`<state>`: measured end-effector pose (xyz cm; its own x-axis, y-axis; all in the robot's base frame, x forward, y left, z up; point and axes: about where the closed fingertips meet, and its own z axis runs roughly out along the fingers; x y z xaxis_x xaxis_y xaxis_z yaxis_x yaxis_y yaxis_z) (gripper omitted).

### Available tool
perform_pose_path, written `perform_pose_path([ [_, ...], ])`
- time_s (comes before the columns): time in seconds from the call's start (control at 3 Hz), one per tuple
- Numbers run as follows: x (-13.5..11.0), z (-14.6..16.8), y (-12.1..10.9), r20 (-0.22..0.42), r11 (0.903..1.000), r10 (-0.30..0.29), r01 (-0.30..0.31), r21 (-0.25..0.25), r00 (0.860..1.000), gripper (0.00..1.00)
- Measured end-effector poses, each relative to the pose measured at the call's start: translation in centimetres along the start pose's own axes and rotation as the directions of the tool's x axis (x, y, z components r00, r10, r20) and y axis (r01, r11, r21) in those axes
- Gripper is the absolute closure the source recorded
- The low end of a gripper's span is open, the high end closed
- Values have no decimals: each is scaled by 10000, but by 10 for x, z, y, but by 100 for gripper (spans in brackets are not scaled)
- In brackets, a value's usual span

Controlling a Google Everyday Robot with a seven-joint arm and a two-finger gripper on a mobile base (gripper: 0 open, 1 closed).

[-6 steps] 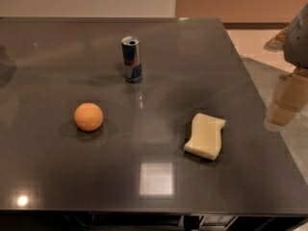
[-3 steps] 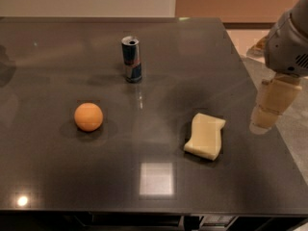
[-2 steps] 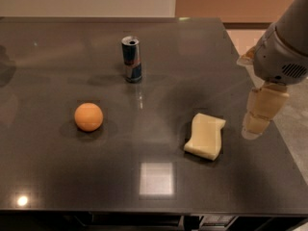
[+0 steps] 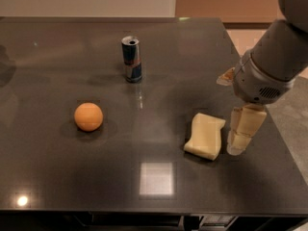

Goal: Move sponge near redbull can

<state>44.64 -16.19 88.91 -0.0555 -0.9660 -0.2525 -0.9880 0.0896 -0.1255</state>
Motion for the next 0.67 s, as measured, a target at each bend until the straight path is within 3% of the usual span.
perform_pose_path([
  [0.67, -5, 39, 8, 378, 9966, -557, 578, -586, 9977, 0],
])
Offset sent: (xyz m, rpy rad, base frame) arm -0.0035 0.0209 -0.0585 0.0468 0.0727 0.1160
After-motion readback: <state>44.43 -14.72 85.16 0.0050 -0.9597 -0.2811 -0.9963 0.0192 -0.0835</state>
